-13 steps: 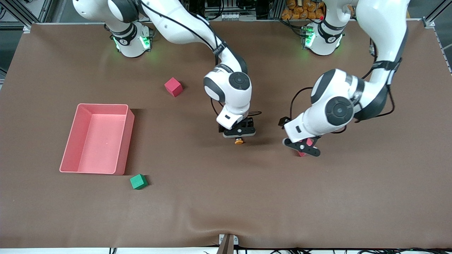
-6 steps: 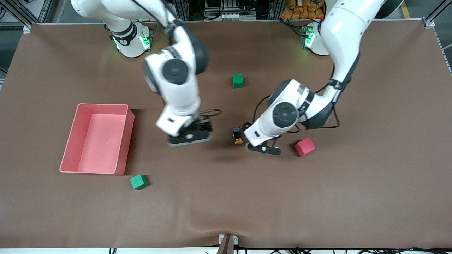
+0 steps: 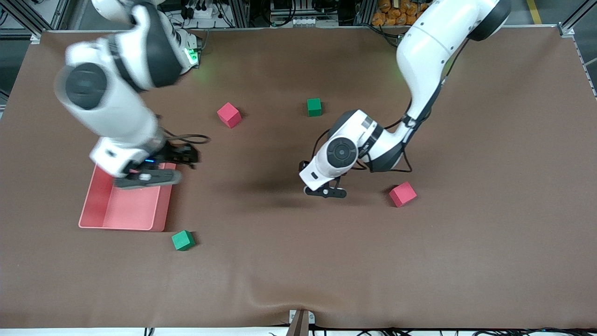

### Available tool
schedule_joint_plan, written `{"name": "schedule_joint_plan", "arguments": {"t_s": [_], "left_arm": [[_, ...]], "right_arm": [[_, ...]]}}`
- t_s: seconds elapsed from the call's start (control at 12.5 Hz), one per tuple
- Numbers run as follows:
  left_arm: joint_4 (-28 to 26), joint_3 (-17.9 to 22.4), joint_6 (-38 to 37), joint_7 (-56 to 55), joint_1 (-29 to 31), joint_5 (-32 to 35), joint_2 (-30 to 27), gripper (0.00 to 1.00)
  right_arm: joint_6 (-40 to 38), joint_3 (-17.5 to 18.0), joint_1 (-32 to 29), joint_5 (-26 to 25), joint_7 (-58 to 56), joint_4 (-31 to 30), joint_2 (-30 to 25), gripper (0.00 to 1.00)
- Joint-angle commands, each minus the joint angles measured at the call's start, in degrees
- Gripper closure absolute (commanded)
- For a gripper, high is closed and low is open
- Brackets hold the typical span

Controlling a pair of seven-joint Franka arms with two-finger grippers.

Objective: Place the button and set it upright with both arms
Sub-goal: 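Release the button from the right gripper and withdraw the right arm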

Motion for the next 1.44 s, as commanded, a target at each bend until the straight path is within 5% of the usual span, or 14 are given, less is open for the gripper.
{"name": "schedule_joint_plan", "arguments": {"t_s": [0.0,0.64,0.96,1.12,1.36], "left_arm": [[2.0,0.5,0.1,-1.6,-0.8,0.4,2.6,0.00],[4.9,0.7,0.2,-3.1,-2.5,0.4,6.4,0.10],[4.9,1.5,0.2,-3.7,-2.5,0.4,6.9,0.31],[5.0,1.5,0.2,-6.1,-2.5,0.4,7.0,0.44],[4.9,1.5,0.2,-8.4,-2.5,0.4,7.1,0.50]], "right_arm": [[-2.4,0.8,-5.8,0.8,-4.1,-4.2,-5.3,0.00],[-4.1,0.8,-25.5,1.0,-15.1,-13.7,-13.4,0.00],[-4.5,1.9,-27.4,1.0,-14.3,-13.8,-16.2,0.00],[-4.6,3.8,-29.2,1.0,-14.3,-13.7,-17.4,0.00],[-4.8,9.3,-33.7,0.7,-14.3,-13.2,-17.9,0.00]]}}
